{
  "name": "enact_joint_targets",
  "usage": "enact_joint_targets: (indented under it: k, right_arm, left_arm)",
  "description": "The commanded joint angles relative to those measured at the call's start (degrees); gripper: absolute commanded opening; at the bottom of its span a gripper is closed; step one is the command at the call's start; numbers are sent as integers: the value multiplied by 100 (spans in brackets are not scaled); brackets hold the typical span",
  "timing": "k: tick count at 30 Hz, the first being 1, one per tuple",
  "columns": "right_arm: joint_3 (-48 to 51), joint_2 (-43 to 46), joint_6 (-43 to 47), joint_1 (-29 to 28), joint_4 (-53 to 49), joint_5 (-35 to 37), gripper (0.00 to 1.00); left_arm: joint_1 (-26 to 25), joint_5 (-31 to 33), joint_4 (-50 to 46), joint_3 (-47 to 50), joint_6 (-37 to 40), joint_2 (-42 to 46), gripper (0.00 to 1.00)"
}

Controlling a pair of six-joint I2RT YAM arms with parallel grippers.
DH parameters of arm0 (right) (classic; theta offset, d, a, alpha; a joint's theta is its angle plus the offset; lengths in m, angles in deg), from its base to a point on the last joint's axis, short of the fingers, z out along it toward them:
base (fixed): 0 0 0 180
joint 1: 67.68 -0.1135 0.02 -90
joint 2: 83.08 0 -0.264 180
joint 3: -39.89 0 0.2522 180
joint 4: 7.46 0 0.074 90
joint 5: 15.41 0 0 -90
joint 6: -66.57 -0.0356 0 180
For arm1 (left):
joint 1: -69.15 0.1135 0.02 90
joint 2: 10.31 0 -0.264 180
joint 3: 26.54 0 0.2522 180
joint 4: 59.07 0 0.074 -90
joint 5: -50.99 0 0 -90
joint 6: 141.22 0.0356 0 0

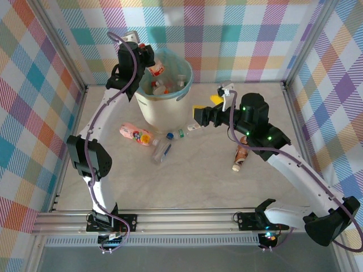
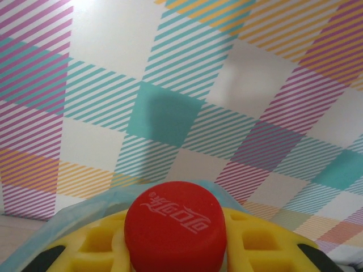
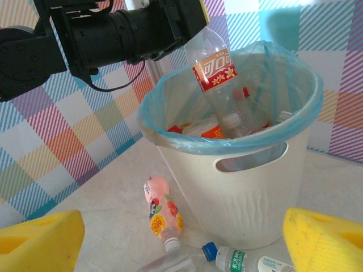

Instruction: Put the plastic bottles in the bin

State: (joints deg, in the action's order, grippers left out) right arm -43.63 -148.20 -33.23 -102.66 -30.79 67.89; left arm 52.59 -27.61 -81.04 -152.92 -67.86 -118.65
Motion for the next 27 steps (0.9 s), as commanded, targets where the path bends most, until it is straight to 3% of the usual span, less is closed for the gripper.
enact_joint_targets:
  k: [1,11,17,27]
  right_arm:
    - [-64,-45,-47,-35,8,-121,90]
    - [-205,-120,-90,-35,-43,-186,89]
    - [-162,-167,-136,-35,3,-226,89]
    - [-97,-290,-171,-35,36,-292,89]
  left_arm:
    - [152,448,-1006,267,381,-75,2]
    - [127,-371,-1091,-170,500,408,0]
    - [-131,-689,-1664,-594,1334,504,0]
    - [-225,-1147,-1341,427,1668,434,0]
